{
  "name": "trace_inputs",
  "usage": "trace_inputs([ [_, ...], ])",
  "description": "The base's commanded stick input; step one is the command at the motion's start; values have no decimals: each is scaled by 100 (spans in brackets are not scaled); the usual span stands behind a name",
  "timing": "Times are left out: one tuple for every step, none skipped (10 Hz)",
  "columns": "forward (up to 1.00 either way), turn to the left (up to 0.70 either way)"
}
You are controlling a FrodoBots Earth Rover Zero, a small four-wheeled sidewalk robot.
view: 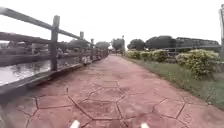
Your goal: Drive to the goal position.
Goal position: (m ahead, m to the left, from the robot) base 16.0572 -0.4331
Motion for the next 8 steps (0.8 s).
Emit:
trace_inputs([
  [70, 0],
  [70, 0],
  [70, 0],
  [70, 0],
  [70, 0],
  [70, 0],
  [70, 0],
  [70, 0],
])
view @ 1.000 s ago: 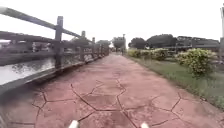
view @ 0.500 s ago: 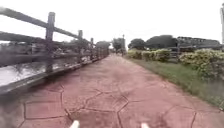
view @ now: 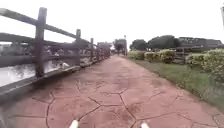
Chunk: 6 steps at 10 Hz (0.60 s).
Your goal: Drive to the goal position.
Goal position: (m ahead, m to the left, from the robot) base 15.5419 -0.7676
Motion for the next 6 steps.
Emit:
trace_inputs([
  [70, 0],
  [70, 0],
  [70, 0],
  [70, 0],
  [70, 0],
  [70, 0],
])
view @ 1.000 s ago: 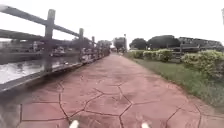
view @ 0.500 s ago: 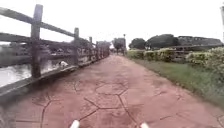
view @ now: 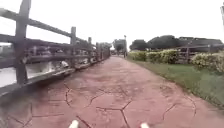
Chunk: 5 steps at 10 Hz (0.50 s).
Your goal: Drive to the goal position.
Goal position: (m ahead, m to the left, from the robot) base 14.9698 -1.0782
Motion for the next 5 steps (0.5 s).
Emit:
trace_inputs([
  [70, 0],
  [70, 0],
  [70, 0],
  [70, 0],
  [70, 0],
])
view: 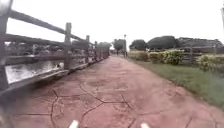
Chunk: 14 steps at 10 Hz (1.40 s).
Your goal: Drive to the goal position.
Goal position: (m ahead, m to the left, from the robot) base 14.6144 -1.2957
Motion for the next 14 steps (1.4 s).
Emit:
trace_inputs([
  [70, 0],
  [70, 0],
  [70, 0],
  [70, 0],
  [70, 0],
  [70, 0],
  [70, 0],
  [70, 0],
  [70, 0],
  [70, 0],
  [70, 0],
  [70, 0],
  [70, 0],
  [70, 0],
])
